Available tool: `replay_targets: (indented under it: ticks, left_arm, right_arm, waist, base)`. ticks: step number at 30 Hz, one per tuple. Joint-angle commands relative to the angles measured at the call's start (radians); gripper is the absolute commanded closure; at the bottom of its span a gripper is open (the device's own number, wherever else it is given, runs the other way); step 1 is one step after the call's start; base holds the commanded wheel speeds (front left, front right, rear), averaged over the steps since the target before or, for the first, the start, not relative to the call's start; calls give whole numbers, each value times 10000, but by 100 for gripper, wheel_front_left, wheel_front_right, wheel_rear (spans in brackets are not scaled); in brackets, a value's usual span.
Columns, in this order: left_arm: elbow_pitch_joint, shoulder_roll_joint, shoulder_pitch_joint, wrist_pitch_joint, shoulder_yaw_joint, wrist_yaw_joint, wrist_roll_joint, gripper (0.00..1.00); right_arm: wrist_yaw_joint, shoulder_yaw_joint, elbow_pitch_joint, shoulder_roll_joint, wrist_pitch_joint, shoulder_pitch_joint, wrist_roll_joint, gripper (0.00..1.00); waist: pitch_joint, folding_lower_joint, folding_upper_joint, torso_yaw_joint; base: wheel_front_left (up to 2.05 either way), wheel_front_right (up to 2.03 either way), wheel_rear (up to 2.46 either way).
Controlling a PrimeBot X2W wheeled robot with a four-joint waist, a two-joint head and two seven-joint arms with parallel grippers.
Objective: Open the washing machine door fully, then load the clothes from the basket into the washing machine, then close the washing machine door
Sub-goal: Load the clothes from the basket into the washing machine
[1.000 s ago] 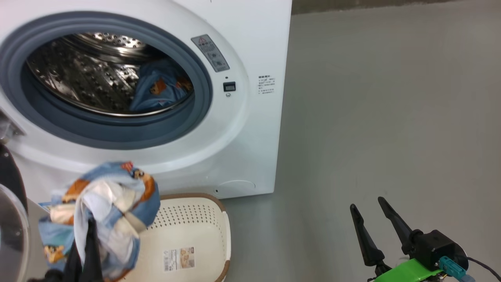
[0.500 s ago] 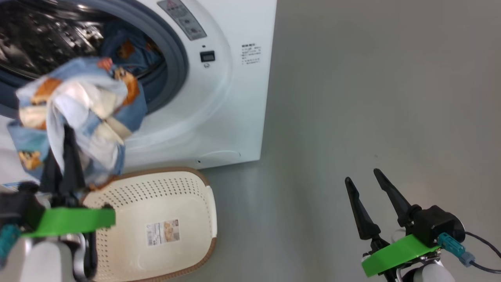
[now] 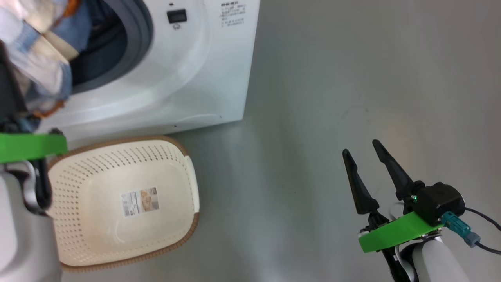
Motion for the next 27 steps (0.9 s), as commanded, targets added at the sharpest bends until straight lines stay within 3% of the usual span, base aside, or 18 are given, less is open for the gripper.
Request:
replay_targets:
  ticks: [1,14,27]
  left_arm:
    - [-115,479,-470,-51,339,-76,111,100]
    - [1260,1366,-3382,-51,376,-116,562,100]
    - [4849,2004,-6139,-45,-490,-233,494,100]
  right_arm:
    - [62,225,-278,-26,-120,-136,48,0]
    - [62,576,-214,87,-120,-755,213,0]
    - [62,1041,-51,207,-120,-956,386,0]
  waist:
    - [829,0,0,-262]
    - [2324,0,0,-594]
    - [3164,0,0,-837]
  base:
    - [0,0,0]
    - [0,0,0]
    - [0,0,0]
